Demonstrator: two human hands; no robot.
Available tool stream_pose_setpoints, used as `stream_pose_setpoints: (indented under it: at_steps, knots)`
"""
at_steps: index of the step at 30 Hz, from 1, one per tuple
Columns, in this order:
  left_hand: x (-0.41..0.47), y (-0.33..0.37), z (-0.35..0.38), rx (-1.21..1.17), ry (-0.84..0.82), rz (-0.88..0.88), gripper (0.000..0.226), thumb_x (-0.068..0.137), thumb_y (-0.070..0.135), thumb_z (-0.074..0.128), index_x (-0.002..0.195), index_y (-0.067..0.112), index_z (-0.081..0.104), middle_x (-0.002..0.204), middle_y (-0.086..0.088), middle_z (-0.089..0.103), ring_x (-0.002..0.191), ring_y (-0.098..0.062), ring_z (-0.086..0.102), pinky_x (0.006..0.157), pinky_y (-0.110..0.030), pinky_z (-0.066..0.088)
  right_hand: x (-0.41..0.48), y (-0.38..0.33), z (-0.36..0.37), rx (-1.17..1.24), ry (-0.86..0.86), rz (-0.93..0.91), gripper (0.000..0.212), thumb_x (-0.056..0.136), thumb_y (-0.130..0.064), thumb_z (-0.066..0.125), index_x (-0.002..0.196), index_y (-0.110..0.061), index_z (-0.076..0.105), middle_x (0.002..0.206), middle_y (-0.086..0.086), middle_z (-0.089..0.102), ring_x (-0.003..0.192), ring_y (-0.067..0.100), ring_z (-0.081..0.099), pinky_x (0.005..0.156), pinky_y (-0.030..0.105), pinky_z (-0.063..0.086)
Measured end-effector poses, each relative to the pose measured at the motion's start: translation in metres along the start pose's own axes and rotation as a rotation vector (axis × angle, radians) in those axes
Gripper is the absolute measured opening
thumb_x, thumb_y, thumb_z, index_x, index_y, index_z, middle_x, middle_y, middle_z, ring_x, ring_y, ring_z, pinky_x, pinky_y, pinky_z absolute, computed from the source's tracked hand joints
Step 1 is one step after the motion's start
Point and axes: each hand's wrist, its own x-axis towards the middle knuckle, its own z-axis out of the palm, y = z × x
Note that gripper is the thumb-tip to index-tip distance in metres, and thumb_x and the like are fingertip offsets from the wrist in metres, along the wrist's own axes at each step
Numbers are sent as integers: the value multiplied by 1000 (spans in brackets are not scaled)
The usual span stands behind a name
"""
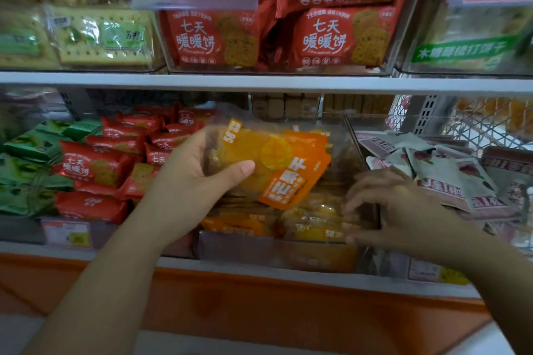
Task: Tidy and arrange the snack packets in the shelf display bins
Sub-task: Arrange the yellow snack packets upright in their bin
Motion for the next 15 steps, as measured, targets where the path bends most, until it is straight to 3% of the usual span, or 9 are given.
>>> stream_pose_setpoints:
  at_steps: [2, 6, 11, 13, 15]
  knots:
    - [-3, -3, 3, 45, -52, -3, 32, 66, 30, 66, 97, 32, 58, 92, 19, 71, 87, -2, 67, 67, -14, 52, 1, 3, 10, -88, 28, 23, 37, 62, -74, 49, 72, -41, 64, 88, -28, 59, 115, 0, 40, 111, 47, 17]
    - [-6, -3, 9, 181, -78, -1, 38, 62, 39, 70, 97, 37, 55, 95, 21, 68, 88, 0, 66, 68, -19, 55, 8, 3, 13, -67, 100, 53, 32, 60, -70, 57, 66, -41, 65, 79, -32, 52, 112, 1, 38, 110, 43, 11]
    - [-8, -1, 20, 606, -177, 94, 33, 74, 37, 73, 97, 47, 52, 92, 30, 60, 87, 16, 55, 71, -5, 45, 14, 6, 10, 58, 53, 19, 21, 57, -69, 65, 57, -51, 54, 78, -33, 55, 107, -10, 37, 108, 48, 23]
    - [-7, -1, 26, 695, -225, 139, 38, 76, 38, 72, 108, 45, 52, 90, 26, 61, 83, 7, 57, 68, -13, 47, 16, 10, 8, 95, 26, 7, 17, 63, -52, 72, 58, -53, 55, 81, -31, 59, 111, -14, 34, 108, 42, 23]
    - [-6, -2, 35, 772, -259, 197, 42, 79, 38, 70, 117, 44, 50, 94, 26, 57, 82, 7, 53, 74, -20, 48, 17, 9, 3, 142, -12, -1, 13, 64, -47, 71, 62, -52, 59, 85, -30, 62, 113, -19, 32, 106, 23, 21]
